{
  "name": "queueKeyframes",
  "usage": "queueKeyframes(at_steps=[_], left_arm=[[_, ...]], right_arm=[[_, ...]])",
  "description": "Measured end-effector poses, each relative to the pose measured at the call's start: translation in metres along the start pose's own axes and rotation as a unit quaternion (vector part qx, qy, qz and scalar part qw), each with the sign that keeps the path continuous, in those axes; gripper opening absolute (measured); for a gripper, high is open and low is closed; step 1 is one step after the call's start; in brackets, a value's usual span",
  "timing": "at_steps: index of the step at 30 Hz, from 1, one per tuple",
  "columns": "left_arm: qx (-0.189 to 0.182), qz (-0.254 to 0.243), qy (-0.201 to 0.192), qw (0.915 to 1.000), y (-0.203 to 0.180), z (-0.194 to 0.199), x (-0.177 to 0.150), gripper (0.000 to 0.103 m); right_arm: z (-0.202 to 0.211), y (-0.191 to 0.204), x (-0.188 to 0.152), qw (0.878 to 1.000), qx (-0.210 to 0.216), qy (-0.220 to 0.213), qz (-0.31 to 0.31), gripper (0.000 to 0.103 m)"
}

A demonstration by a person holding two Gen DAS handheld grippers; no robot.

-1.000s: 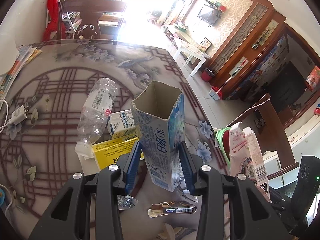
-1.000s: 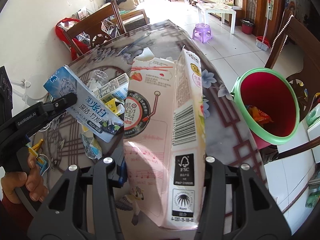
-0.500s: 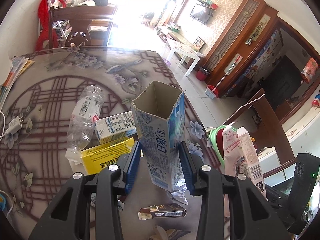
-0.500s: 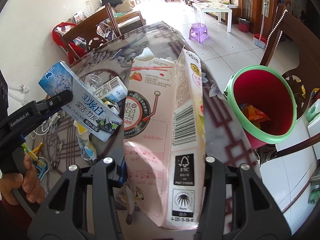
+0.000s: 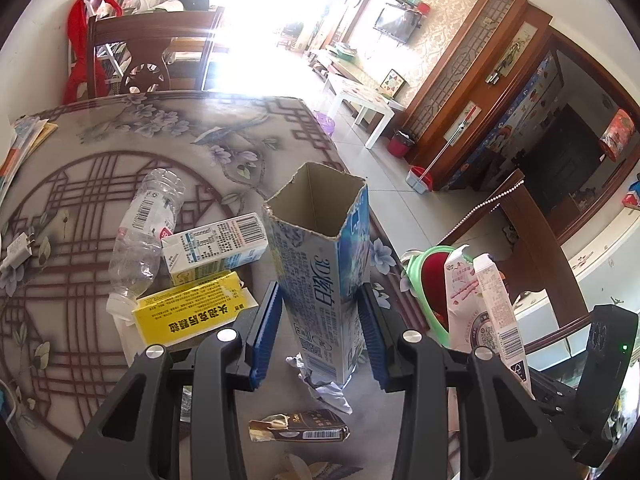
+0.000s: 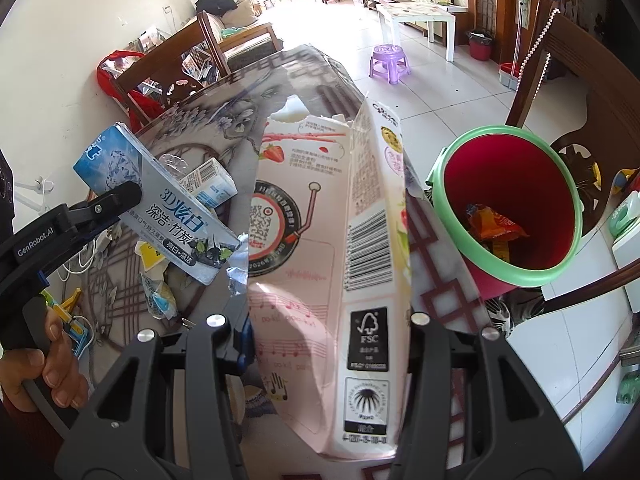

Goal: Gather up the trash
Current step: 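Carry the pink carton and blue box to the red bin and release both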

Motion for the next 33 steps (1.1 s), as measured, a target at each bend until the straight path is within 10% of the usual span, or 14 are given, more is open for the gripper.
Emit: queueKeyframes(at_steps=[33], left_arm=[[0.013, -0.016, 0.005, 0.9998, -0.087, -0.040, -0.004, 0.037]], right_arm=[[0.007, -0.113, 0.030, 1.000, -0.003, -0.006, -0.023, 0.046]])
Point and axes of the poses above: each gripper's, at about its wrist camera, not at the fingertips, and z roughly against the way its jaws point, y to its left, x to its top, the point moved 1 cm from there along -z, roughly the way its jaws point, and after that the axes turned 2 degrees about z, right-handed, at the moved point
